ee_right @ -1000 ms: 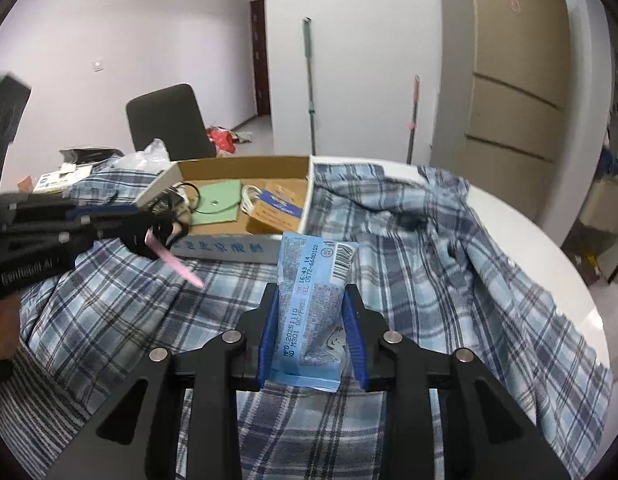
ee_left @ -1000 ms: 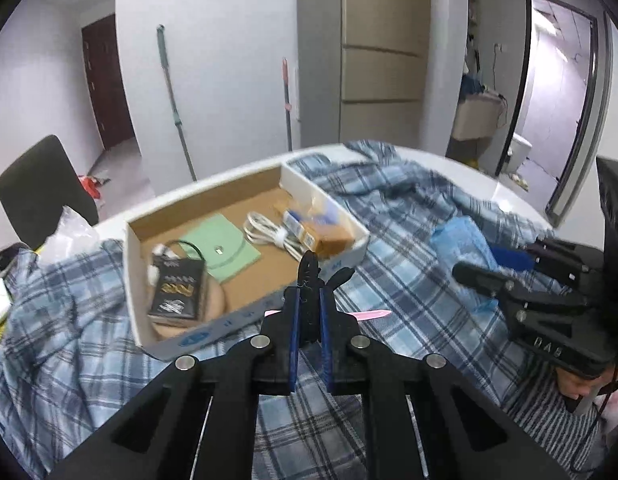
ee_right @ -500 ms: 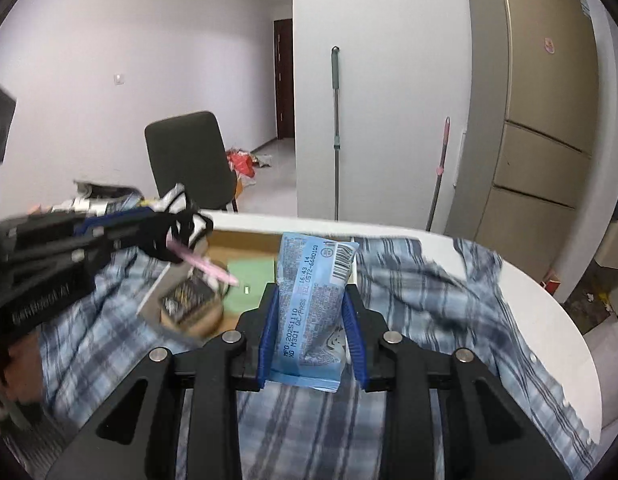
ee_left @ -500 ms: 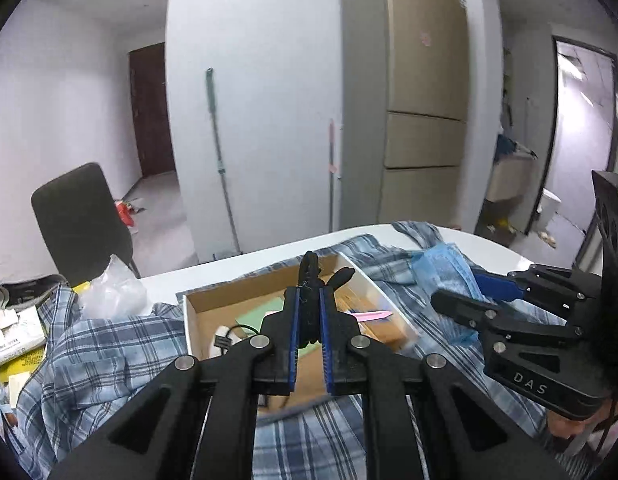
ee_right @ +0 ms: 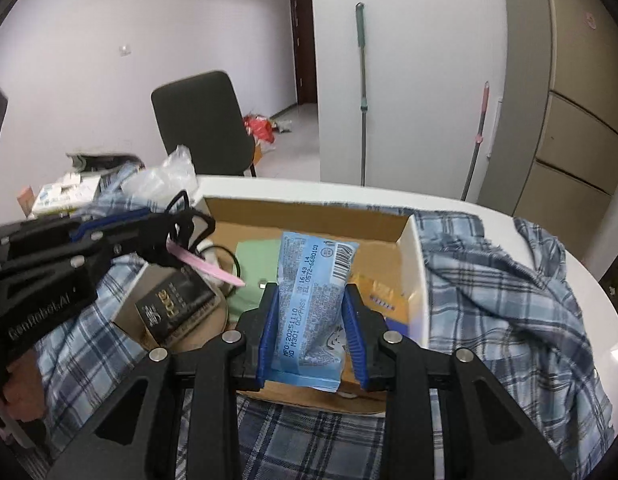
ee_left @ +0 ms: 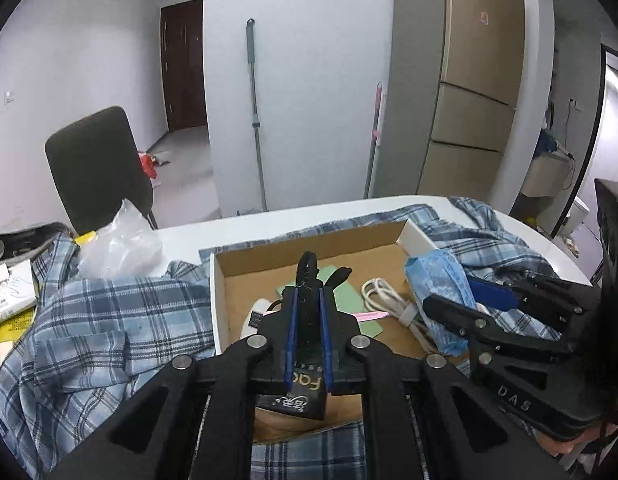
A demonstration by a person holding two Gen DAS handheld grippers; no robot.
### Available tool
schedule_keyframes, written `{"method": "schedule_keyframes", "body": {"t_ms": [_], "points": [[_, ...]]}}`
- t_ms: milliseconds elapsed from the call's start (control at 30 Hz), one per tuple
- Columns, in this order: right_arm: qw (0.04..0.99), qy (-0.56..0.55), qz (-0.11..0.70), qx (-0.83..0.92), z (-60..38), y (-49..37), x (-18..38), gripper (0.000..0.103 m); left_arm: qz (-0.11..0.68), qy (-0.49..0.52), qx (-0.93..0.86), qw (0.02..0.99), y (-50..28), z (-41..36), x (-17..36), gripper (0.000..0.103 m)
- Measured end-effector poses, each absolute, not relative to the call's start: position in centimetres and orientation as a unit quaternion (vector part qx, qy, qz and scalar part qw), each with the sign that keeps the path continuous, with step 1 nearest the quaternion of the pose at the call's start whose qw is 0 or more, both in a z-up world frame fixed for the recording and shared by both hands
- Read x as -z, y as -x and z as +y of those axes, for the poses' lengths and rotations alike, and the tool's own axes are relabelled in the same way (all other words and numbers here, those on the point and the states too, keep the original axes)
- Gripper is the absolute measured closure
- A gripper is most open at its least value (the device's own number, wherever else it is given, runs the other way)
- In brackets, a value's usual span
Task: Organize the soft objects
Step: 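Lower cable and blue packet into the box and open both grippers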
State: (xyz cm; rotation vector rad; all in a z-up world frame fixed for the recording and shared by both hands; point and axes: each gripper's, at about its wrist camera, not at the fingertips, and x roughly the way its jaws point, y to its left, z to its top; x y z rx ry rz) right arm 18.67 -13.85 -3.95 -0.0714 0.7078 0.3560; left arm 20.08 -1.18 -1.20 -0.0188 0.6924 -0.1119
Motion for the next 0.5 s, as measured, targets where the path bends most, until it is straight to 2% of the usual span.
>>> {"method": "schedule_keyframes", "body": {"t_ms": [133,200,233,267,300,333,367,500], "points": [[0.917,0.038,0.354,-0.18,-13.4,-18.9,4.9,0.073,0.356,0.031,0.061,0.932,-20.7,-0.4,2.0,0.093],[0.915,0.042,0.356,-0.183,-13.1,-19.1,5.1,0.065,0.36,0.03,0.059,0.931,-20.8,-0.3,2.1,0.092],[0.916,0.042,0.356,-0.18,-13.3,-19.1,5.2,0.048,0.361,0.029,0.057,0.93,-20.8,-0.3,2.2,0.088],[0.918,0.041,0.353,-0.176,-13.3,-19.1,5.2,0.033,0.362,0.03,0.056,0.93,-20.8,-0.2,2.2,0.077],[0.921,0.038,0.347,-0.171,-13.5,-19.0,5.1,0.031,0.361,0.033,0.056,0.93,-20.8,-0.1,2.2,0.069],[0.923,0.036,0.345,-0.169,-13.5,-18.9,5.0,0.031,0.356,0.036,0.054,0.932,-20.6,-0.1,2.1,0.054],[0.922,0.037,0.346,-0.169,-13.6,-19.0,4.9,0.031,0.35,0.036,0.052,0.935,-20.5,0.0,1.9,0.049],[0.926,0.027,0.34,-0.164,-14.4,-18.9,4.2,0.031,0.329,0.027,0.045,0.943,-19.8,-0.1,0.8,0.049]]}}
